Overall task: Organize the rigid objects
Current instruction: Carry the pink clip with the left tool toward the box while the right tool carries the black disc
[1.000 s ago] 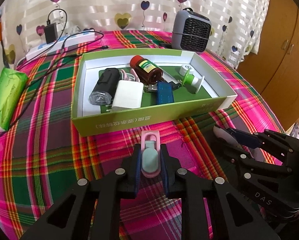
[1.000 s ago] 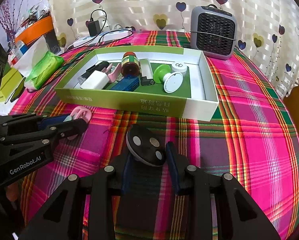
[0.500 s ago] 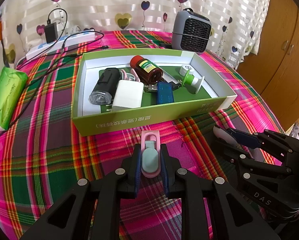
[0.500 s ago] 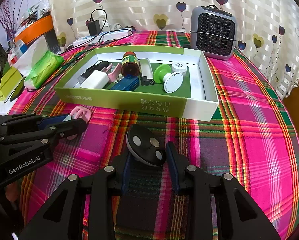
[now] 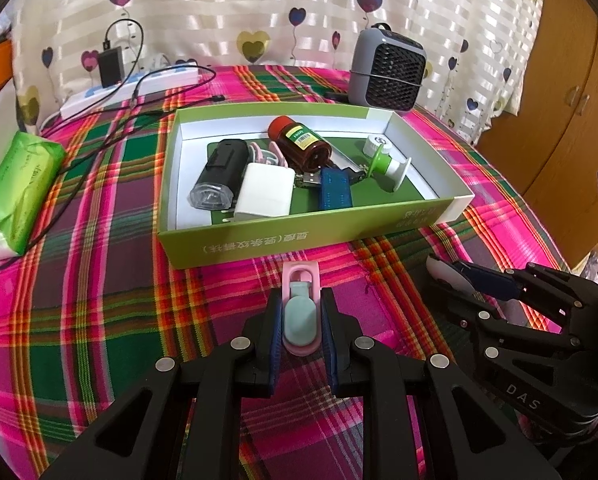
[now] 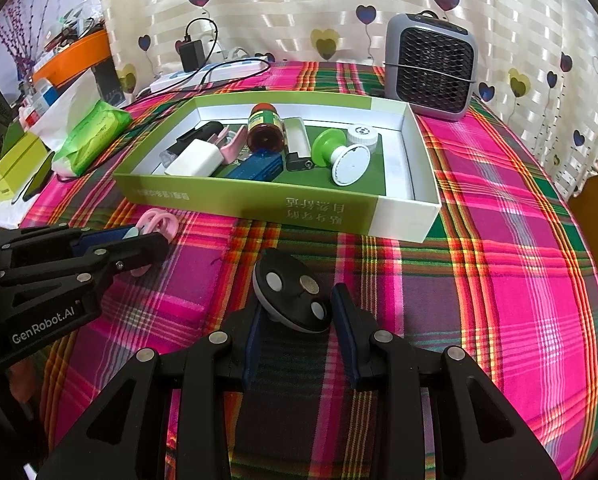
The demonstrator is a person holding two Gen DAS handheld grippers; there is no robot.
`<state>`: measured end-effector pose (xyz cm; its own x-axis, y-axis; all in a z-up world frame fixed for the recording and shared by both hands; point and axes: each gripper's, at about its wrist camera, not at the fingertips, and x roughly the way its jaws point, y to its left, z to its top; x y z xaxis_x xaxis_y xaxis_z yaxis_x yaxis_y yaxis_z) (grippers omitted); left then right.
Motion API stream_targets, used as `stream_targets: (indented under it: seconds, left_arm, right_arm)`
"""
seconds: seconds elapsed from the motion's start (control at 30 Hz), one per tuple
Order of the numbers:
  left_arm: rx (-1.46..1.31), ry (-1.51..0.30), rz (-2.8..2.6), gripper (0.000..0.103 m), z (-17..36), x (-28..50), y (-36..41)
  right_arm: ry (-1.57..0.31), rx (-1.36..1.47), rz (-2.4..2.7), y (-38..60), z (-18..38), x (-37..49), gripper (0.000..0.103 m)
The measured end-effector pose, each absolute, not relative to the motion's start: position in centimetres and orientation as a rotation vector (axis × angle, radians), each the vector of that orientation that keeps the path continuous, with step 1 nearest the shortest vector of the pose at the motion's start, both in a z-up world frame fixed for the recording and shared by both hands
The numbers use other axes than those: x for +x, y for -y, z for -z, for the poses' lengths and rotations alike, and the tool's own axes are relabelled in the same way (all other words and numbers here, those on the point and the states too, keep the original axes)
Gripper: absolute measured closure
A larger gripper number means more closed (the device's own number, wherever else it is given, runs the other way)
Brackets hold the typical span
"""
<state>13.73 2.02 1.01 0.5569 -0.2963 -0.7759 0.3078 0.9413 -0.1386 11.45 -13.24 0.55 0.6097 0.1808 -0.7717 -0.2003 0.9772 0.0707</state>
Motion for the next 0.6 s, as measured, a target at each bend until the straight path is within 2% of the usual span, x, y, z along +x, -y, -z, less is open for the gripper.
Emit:
stream_targets:
  seconds: [0.6]
  left_arm:
    - [0.013,-0.878,0.357,0.086,-2.3,12.4,-2.0]
  right_arm:
    - [-0.839,0.006,-0.238,13.8,-1.5,10.6,0.069]
